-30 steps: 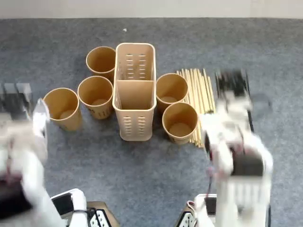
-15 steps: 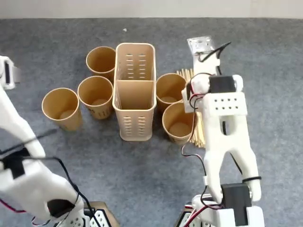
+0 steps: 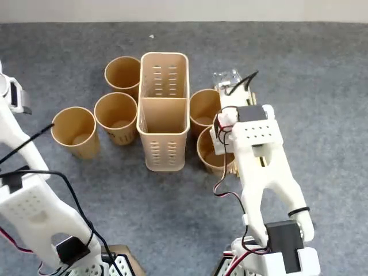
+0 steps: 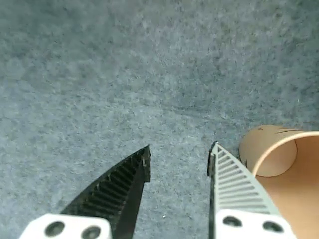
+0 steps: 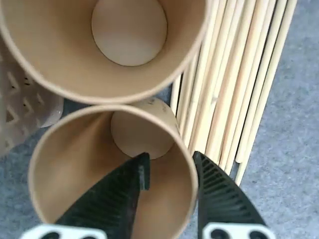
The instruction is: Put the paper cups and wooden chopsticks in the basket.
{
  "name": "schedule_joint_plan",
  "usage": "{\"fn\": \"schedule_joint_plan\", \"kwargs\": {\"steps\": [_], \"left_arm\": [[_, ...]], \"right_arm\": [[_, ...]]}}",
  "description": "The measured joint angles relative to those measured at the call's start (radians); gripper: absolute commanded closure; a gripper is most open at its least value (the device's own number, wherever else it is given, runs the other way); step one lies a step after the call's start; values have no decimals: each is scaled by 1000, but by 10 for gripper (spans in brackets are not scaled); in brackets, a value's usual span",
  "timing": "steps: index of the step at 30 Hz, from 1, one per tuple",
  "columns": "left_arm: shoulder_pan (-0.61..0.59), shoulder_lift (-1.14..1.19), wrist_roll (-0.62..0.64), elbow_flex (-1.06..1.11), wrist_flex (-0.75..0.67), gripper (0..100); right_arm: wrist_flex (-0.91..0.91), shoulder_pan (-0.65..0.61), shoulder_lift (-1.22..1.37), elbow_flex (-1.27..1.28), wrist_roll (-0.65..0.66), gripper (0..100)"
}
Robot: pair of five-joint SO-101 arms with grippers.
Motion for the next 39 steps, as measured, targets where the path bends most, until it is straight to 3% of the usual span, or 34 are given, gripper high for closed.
{"fn": "schedule_joint_plan", "kwargs": {"steps": [5, 18, 24, 33, 39], "left_arm": [[11, 81, 0, 0, 0, 789], [61, 190, 0, -43, 0, 788], [43, 26, 2, -94, 3, 786], [120, -333, -83, 361, 14, 787], [129, -394, -86, 675, -181, 790]], "right_arm": [[-14, 0, 3, 9, 0, 996], [-63, 0, 6, 92, 0, 992], [-75, 0, 6, 103, 0, 992], [-75, 0, 6, 103, 0, 992], [-75, 0, 6, 103, 0, 992]]}}
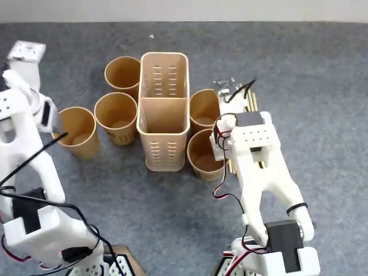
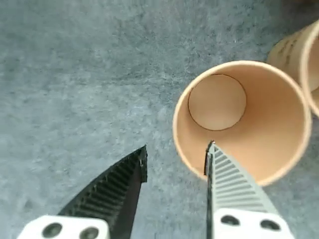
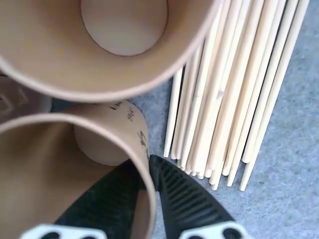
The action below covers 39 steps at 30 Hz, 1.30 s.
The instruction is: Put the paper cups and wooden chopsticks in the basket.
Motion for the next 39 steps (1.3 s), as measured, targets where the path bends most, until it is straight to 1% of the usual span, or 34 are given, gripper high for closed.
{"fn": "schedule_joint_plan", "kwargs": {"steps": [2, 5, 7, 9, 10, 11, 13, 19, 23, 27, 30, 33, 36, 39], "left_arm": [[0, 9, -2, 64, -57, 790], [0, 57, 0, 89, -101, 804], [2, 84, 0, 94, -115, 872], [6, 118, -2, 97, -127, 980], [9, 130, -3, 97, -130, 1000], [12, 140, -3, 97, -133, 979], [17, 149, -3, 97, -133, 998], [17, 152, -2, 69, -126, 996], [-32, 152, -3, -74, -48, 996], [-97, 152, -2, -330, 81, 996], [-117, 152, -2, -566, 175, 996], [-115, 144, 49, -775, 195, 996], [-49, 84, 89, -864, 198, 996], [101, -9, 141, -867, 198, 996]], "right_arm": [[0, 0, 0, 0, 0, 992], [0, 0, 0, 0, 0, 992], [0, 0, 0, 0, 0, 992], [0, 0, 0, 0, 0, 992], [0, 0, 0, 0, 0, 992], [0, 0, 0, 0, 0, 992], [0, 0, 0, 0, 0, 992], [8, 0, 0, 0, 0, 992], [86, 2, 0, -2, 5, 992], [198, 26, -23, -91, 32, 992], [310, 72, -97, -215, 32, 993], [431, 92, -161, -397, 32, 993], [562, 94, -178, -643, 51, 993], [592, 95, -163, -881, 57, 993]]}}
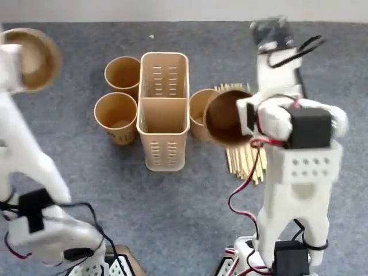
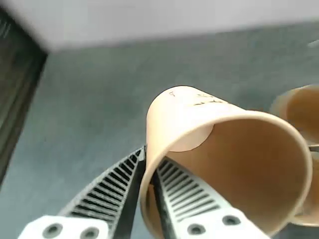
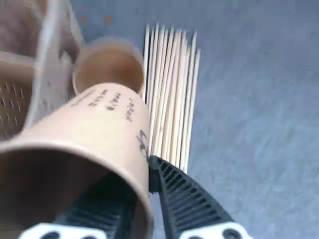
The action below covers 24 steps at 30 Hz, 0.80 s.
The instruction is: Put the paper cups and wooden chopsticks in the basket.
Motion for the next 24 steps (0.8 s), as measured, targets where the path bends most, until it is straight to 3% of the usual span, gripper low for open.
{"fn": "schedule_joint_plan", "kwargs": {"steps": [7, 11, 18, 24], "left_arm": [[462, -92, 124, 52, 2, 996], [649, -66, 152, 54, 2, 996], [686, 144, 196, 60, 0, 993], [677, 196, 230, 60, 0, 862]], "right_arm": [[8, 3, 144, -153, -44, 993], [11, 3, 175, -203, -48, 993], [11, 3, 180, -210, -48, 993], [11, 3, 183, -210, -48, 993]]}}
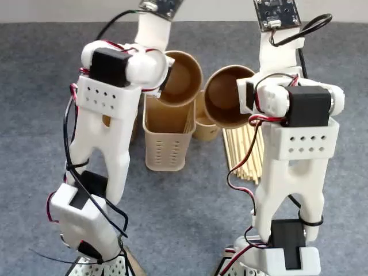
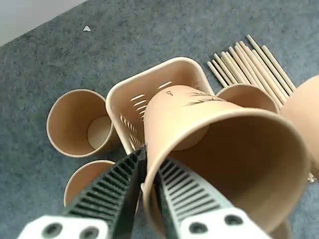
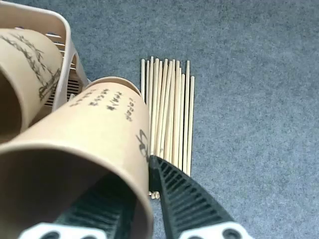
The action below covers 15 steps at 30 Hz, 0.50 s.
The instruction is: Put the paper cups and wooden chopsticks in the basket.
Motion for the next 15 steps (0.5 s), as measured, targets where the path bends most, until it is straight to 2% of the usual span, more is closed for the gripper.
{"fn": "schedule_joint_plan", "kwargs": {"steps": [9, 15], "left_arm": [[-58, 11, 11, 0, 0, 860], [-58, 11, 11, -132, 0, 860]], "right_arm": [[-6, -66, 2, -3, -3, 993], [-87, -91, 2, -5, -17, 993]]}}
